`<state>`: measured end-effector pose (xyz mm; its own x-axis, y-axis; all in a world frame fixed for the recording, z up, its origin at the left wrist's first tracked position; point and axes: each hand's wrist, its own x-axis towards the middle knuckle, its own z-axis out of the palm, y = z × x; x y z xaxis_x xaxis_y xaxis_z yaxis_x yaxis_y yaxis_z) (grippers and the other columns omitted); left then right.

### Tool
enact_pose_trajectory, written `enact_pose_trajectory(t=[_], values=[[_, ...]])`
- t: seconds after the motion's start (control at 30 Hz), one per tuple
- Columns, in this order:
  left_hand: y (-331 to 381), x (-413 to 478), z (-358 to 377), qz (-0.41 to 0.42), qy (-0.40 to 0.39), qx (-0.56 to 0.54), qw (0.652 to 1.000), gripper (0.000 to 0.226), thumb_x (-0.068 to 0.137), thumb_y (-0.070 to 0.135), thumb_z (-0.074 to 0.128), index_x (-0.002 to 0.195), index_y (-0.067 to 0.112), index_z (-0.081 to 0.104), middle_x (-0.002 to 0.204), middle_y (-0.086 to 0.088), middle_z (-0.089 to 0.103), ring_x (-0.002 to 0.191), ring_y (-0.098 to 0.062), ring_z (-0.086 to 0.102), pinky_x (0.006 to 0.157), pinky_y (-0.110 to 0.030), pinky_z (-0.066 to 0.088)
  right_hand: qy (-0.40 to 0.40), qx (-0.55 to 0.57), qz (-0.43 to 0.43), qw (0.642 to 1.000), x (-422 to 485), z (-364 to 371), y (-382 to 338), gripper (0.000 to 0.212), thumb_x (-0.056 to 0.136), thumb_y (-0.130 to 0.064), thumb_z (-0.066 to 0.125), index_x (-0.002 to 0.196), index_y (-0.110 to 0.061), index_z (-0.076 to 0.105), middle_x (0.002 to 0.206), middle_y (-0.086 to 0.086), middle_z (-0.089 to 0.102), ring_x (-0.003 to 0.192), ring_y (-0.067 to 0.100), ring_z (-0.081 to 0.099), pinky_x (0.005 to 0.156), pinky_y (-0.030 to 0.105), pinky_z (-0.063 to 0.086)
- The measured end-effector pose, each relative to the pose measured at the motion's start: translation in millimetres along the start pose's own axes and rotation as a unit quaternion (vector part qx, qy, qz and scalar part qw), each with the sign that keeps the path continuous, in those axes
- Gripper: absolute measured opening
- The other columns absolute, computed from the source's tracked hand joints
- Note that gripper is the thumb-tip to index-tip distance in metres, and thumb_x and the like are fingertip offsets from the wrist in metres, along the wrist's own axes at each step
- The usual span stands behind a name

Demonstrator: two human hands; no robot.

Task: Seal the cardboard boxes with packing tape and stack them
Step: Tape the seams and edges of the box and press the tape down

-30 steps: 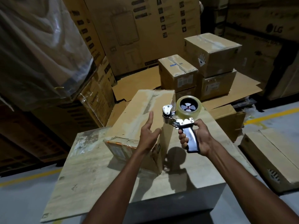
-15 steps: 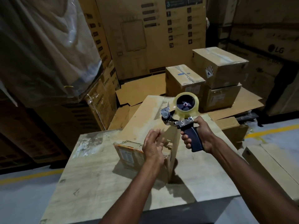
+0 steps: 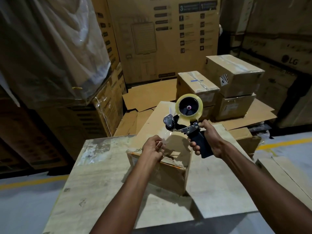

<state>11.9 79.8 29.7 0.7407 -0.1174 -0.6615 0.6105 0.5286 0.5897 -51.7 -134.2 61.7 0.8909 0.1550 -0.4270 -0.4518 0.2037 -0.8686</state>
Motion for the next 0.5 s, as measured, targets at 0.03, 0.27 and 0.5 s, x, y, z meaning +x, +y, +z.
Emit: enact_pose_trajectory(t=[0.03, 0.27, 0.5], values=[[2.5, 2.1, -2.7, -0.021, -0.005, 0.033, 0.999, 0.01, 0.083, 0.004, 0.064, 0.077, 0.004, 0.055, 0.074, -0.011, 0.058, 0.068, -0.022, 0.055, 0.065, -0.032, 0.05, -0.001, -0.004, 0.0, 1.0, 0.8, 1.2, -0.4, 0.063, 0.086, -0.06, 0.035, 0.081, -0.003, 0.06, 0.072, 0.012, 0.049, 0.057, 0.023, 0.039, 0.055, 0.034, 0.032], [13.7, 7.5, -14.7, -0.111, -0.088, 0.154, 0.978, 0.07, 0.08, 0.056, 0.073, 0.112, -0.005, 0.068, 0.098, -0.02, 0.069, 0.078, -0.031, 0.067, 0.058, -0.032, 0.055, 0.007, -0.038, -0.016, 0.999, 5.2, 2.6, 0.7, 0.065, 0.09, -0.059, 0.032, 0.091, 0.001, 0.059, 0.073, 0.015, 0.051, 0.057, 0.024, 0.042, 0.056, 0.035, 0.035], [19.8, 8.7, -12.0, -0.06, -0.083, 0.173, 0.98, 0.019, 0.097, 0.01, 0.058, 0.084, -0.001, 0.066, 0.06, -0.01, 0.063, 0.043, -0.012, 0.055, 0.036, -0.018, 0.043, 0.001, -0.077, -0.026, 0.997, 4.5, 2.4, 3.9, 0.068, 0.093, -0.058, 0.032, 0.096, 0.004, 0.06, 0.075, 0.016, 0.053, 0.058, 0.025, 0.046, 0.058, 0.036, 0.038]])
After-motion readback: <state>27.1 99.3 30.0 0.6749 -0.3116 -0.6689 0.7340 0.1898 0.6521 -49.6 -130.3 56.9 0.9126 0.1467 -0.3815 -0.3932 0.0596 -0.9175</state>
